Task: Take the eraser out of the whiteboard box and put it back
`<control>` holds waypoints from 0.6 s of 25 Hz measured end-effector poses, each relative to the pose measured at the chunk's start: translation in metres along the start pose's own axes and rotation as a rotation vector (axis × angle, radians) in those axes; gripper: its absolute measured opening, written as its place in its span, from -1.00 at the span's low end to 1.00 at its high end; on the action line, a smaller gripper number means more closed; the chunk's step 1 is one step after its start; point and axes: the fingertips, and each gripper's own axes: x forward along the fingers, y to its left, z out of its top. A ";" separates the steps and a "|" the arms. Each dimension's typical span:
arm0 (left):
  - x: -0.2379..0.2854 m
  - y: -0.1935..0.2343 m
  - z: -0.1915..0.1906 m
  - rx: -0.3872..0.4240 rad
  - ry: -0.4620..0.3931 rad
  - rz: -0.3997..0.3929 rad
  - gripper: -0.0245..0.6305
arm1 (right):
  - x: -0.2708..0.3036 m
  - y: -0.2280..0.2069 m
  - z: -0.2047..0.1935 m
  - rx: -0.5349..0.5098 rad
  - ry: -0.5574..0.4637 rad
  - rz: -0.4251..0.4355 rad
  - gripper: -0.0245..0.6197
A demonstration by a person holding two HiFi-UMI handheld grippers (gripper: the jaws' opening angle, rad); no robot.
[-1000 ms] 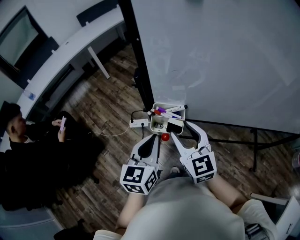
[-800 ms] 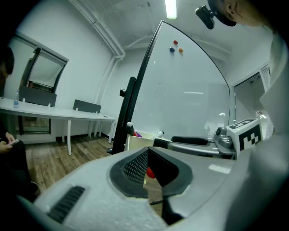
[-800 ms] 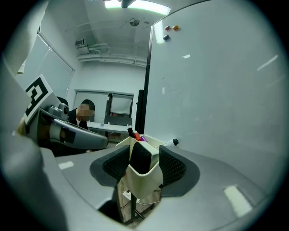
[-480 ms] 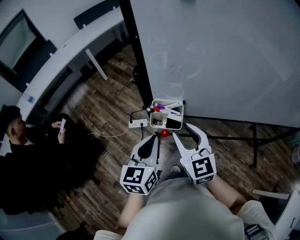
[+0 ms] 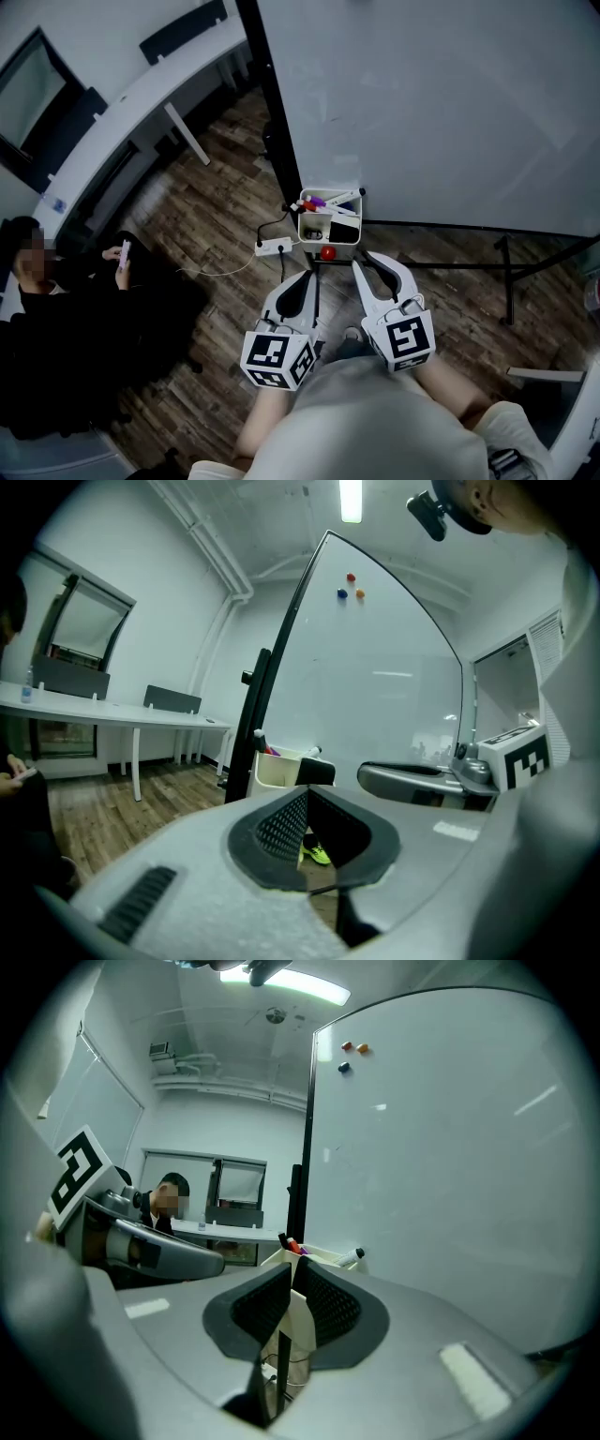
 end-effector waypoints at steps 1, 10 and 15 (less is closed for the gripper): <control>-0.003 -0.001 -0.001 0.000 0.001 -0.003 -0.92 | -0.003 0.002 0.000 0.000 -0.001 -0.003 -0.76; -0.028 -0.009 -0.009 0.003 0.008 -0.036 -0.92 | -0.030 0.023 0.001 0.015 -0.005 -0.038 -0.91; -0.049 -0.016 -0.017 0.007 0.020 -0.054 -0.92 | -0.051 0.039 0.000 0.034 -0.005 -0.057 -0.91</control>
